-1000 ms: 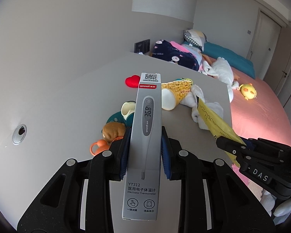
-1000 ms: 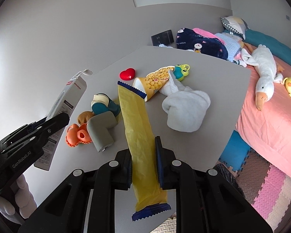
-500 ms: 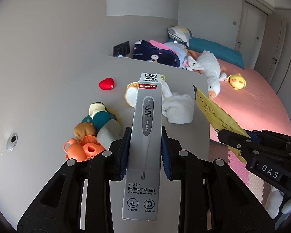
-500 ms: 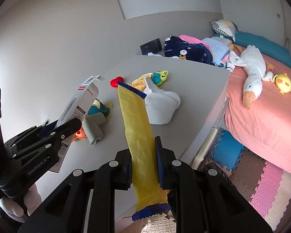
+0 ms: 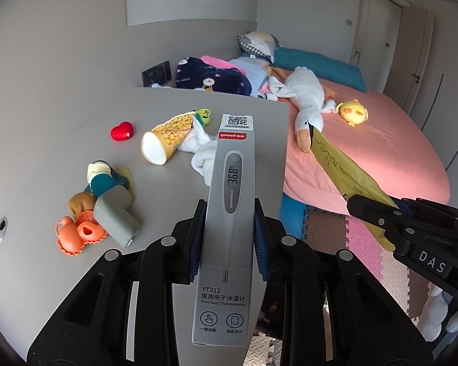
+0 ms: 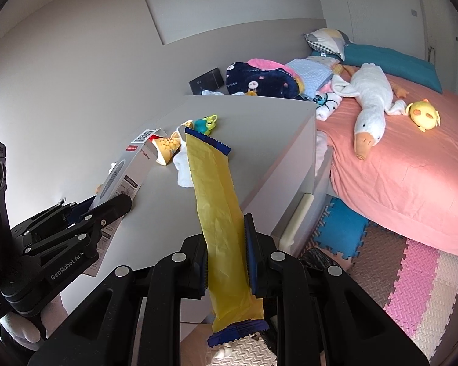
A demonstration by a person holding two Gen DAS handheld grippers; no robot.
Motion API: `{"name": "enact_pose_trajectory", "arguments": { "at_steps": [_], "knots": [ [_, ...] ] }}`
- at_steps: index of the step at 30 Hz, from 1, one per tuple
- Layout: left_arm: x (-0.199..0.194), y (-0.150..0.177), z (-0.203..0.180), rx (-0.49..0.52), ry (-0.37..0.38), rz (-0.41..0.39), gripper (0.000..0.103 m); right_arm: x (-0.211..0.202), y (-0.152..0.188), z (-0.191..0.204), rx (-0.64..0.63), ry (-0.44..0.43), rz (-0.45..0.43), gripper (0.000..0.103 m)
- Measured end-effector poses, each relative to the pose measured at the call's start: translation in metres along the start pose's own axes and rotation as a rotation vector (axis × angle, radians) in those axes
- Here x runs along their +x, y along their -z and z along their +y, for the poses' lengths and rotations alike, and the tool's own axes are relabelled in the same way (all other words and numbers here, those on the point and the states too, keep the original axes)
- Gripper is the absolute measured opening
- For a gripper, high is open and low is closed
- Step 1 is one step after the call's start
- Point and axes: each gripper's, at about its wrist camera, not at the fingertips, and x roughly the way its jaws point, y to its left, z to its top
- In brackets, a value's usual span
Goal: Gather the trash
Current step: 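Carry the box and yellow packet over the black bin and open both grippers, then return to the desk and grasp the grey cylinder with the left gripper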
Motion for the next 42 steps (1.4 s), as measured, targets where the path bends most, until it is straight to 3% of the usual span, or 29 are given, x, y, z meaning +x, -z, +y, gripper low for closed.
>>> {"name": "enact_pose_trajectory", "arguments": {
  "at_steps": [13,30,31,32,33,34,36,42],
  "knots": [
    [0.014,-0.007,-0.05,0.087,0.07,0.02,0.028,-0.024,0.01,-0.05,0.096,0.068,-0.036,0.021],
    [0.052,0.005,-0.104,0.182,0.163,0.129,0.029,-0.037,0.024,-0.106,0.214,0.147,-0.044,0.021],
    [0.055,0.006,-0.107,0.193,0.174,0.146,0.03,-0.035,0.024,-0.109,0.223,0.153,-0.04,0.029],
    [0.058,0.007,-0.11,0.203,0.175,0.161,0.035,-0.035,0.023,-0.114,0.245,0.165,-0.037,0.041],
    [0.06,0.009,-0.111,0.208,0.162,0.165,0.061,-0.035,0.022,-0.117,0.268,0.183,-0.043,0.068],
    [0.06,0.01,-0.111,0.212,0.142,0.154,0.09,-0.037,0.022,-0.12,0.288,0.208,-0.063,0.079],
    [0.054,0.012,-0.11,0.225,0.104,0.107,0.094,-0.039,0.021,-0.124,0.292,0.231,-0.088,0.079],
    [0.047,0.01,-0.087,0.187,0.077,0.094,0.094,-0.042,0.024,-0.132,0.333,0.23,-0.105,0.079]
  ]
}}
